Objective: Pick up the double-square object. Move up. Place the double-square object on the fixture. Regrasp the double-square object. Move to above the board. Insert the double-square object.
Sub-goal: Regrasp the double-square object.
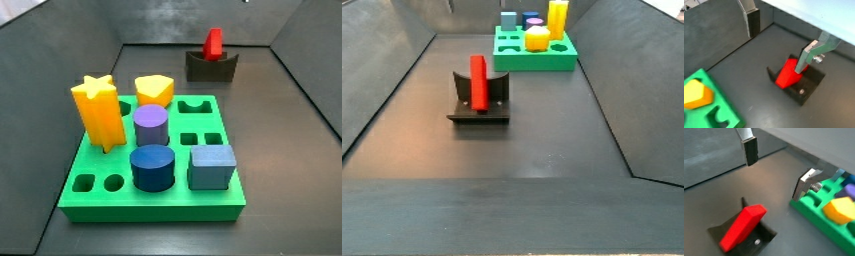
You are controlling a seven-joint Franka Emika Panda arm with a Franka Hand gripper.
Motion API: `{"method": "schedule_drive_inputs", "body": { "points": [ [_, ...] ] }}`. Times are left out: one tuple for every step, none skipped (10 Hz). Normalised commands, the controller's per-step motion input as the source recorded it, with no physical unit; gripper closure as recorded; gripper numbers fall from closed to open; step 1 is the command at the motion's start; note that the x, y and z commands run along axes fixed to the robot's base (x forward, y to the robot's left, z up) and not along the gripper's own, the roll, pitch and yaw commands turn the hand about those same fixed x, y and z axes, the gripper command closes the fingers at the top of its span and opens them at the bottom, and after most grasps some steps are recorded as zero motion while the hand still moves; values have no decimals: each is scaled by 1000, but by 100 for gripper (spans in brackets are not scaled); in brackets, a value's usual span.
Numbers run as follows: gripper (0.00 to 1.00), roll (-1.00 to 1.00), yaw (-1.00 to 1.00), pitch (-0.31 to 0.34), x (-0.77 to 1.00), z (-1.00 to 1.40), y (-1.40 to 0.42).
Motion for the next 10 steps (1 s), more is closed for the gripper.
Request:
{"method": "schedule_drive_inputs", "body": {
  "points": [
    [0,1000,10,14,-14,1,-18],
    [0,1000,12,15,-14,4,-18],
    [0,1000,14,20,-7,13,-17],
    [0,1000,16,23,3,8,-18],
    [0,1000,17,27,9,-1,-22],
    [0,1000,21,35,29,-12,-20],
    [0,1000,25,48,46,-12,-23],
    [0,1000,30,59,57,-14,-27],
    [0,1000,36,73,71,-19,-30],
    [0,1000,43,91,84,-22,-31]
  ]
}}
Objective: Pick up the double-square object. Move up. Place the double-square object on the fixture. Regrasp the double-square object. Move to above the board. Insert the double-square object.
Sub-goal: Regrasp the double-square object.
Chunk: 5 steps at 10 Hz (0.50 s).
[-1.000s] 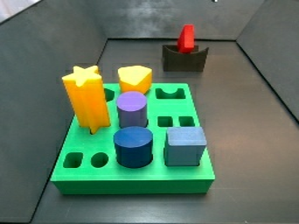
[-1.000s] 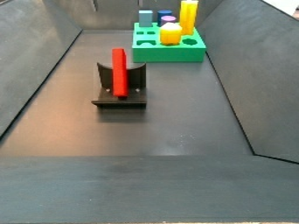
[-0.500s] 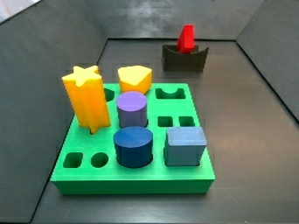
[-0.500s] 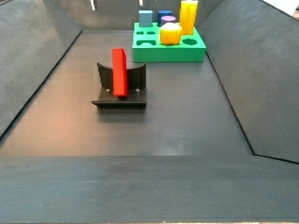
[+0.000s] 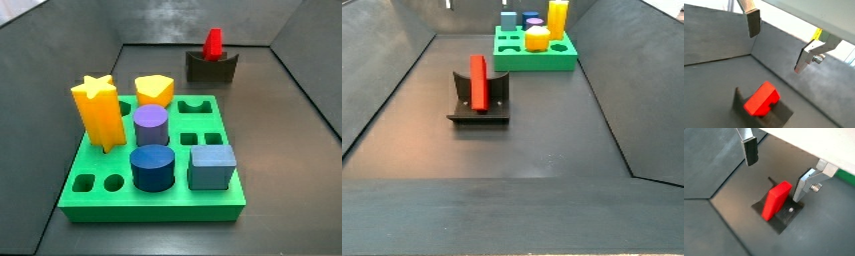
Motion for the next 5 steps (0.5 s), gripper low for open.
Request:
{"method": "schedule_drive_inputs", "body": {
  "points": [
    [0,1000,57,121,101,-21,-36],
    [0,1000,73,146,112,-21,-40],
    [0,1000,87,164,112,-21,-43],
    [0,1000,143,211,119,-27,-45],
    [0,863,174,212,120,-25,-46]
  ]
}}
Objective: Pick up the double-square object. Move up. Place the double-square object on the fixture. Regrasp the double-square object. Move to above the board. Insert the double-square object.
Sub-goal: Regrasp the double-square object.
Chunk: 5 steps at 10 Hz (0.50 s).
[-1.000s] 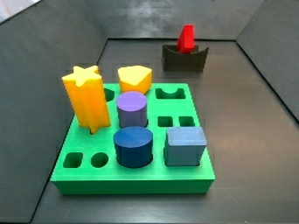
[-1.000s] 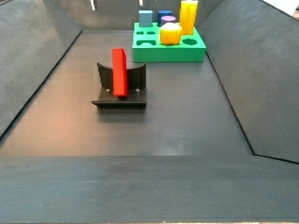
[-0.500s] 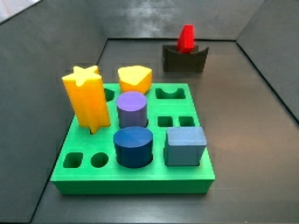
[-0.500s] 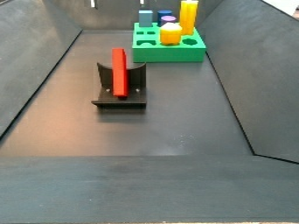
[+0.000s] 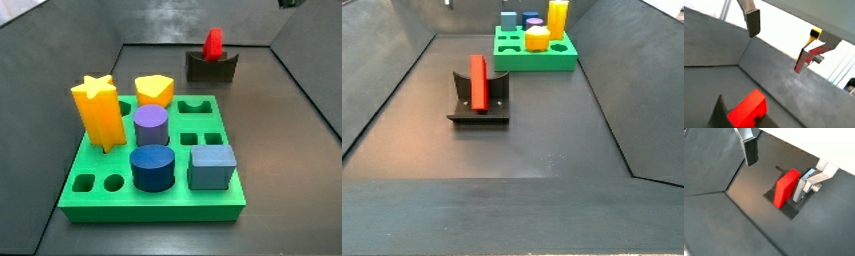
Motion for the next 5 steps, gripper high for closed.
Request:
{"method": "schedule_drive_inputs", "body": {
  "points": [
    [0,681,195,190,124,-25,-50],
    [0,444,220,155,132,-27,-51],
    [0,299,226,124,136,-20,-41],
    [0,215,228,91,123,-15,-34],
    [0,185,221,56,103,-14,-42]
  ]
}}
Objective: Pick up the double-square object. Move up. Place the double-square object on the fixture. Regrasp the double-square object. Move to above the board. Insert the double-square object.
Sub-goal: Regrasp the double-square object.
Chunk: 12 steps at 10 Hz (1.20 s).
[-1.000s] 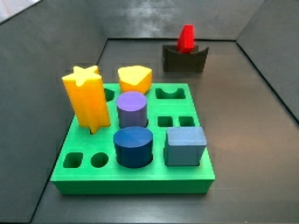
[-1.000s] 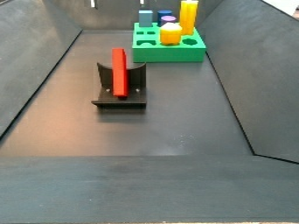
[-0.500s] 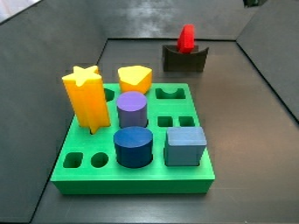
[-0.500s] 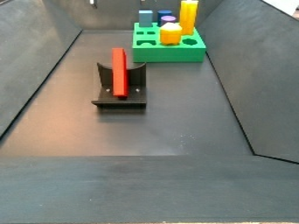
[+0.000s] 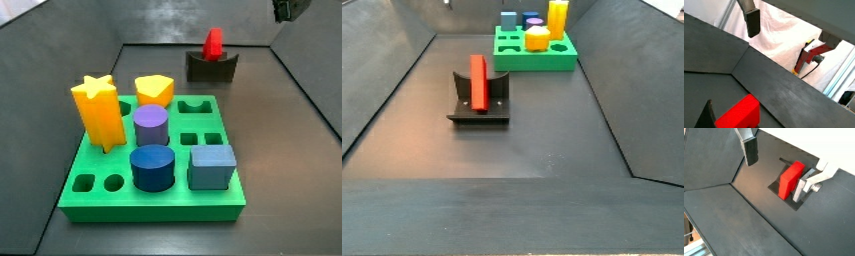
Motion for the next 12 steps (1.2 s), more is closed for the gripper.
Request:
{"method": "schedule_drive_inputs", "body": {
  "points": [
    [0,176,214,37,97,-20,-47],
    [0,123,261,4,43,-1000,69],
    [0,120,247,-3,44,-1000,69],
    [0,124,197,-49,58,-1000,63],
    [0,119,165,-79,67,-1000,55],
    [0,100,116,-102,78,-1000,48],
    [0,92,93,-110,82,-1000,46],
    [0,78,49,-114,90,-1000,42],
    [0,72,23,-106,99,-1000,38],
    [0,65,-7,-89,109,-1000,31],
    [0,57,-21,-71,115,-1000,29],
    [0,56,-32,-44,118,-967,21]
  ]
}}
